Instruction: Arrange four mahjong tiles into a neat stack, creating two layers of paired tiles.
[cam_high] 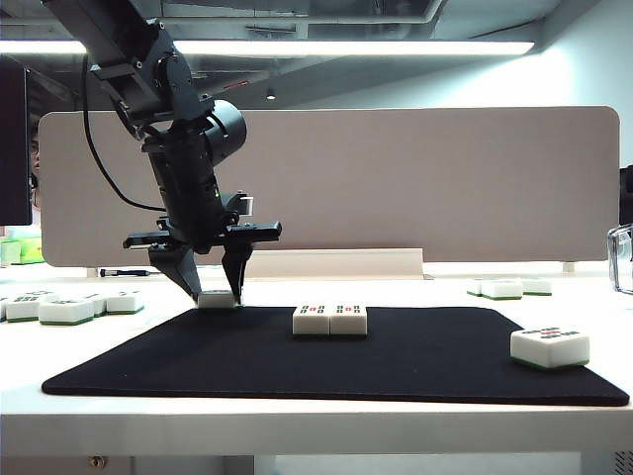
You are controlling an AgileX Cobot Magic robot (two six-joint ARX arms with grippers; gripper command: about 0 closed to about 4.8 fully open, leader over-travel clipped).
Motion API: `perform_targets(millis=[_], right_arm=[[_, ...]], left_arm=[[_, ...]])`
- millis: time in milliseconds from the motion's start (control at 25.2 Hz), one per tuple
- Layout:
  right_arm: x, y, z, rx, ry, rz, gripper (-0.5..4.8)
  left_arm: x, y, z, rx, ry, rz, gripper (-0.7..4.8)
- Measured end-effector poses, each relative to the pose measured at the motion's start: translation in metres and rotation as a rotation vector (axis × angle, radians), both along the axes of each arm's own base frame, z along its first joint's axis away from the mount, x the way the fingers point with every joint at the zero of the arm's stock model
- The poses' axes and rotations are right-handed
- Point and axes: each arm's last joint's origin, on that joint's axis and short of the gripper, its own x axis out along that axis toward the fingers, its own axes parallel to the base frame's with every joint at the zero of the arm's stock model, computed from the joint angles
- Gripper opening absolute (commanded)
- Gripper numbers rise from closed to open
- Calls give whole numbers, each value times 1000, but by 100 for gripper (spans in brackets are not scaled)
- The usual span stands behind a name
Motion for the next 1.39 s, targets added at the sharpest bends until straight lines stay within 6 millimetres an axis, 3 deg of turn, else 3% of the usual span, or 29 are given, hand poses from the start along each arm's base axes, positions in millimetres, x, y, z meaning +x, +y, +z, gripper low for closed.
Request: perform_targets(millis=[238,318,437,635,834,953,1072,1390], right_arm=[[0,0,0,0,0,0,-1],[0,0,0,0,0,0,-1],[0,0,0,0,0,0,-1],[0,0,0,0,0,0,-1],[0,0,0,0,3,0,-1],[0,0,-1,0,8,0,-1],[0,0,-1,0,8,0,-1],[0,0,-1,0,9,0,-1]], left_arm=[[-18,-1,41,-11,-42,-323,128],[-32,-6,58,55,-65,-522,129],[-42,-12,66,125,-83,-663,129],[-53,-24,64,217,-97,-895,130],[-58,-34,63,157,-131,-1054,132],[-60,-37,63,141,-148,-1114,135],[-63,-38,63,134,-145,-1161,186],[-72,-41,60,165,-133,-1336,183]])
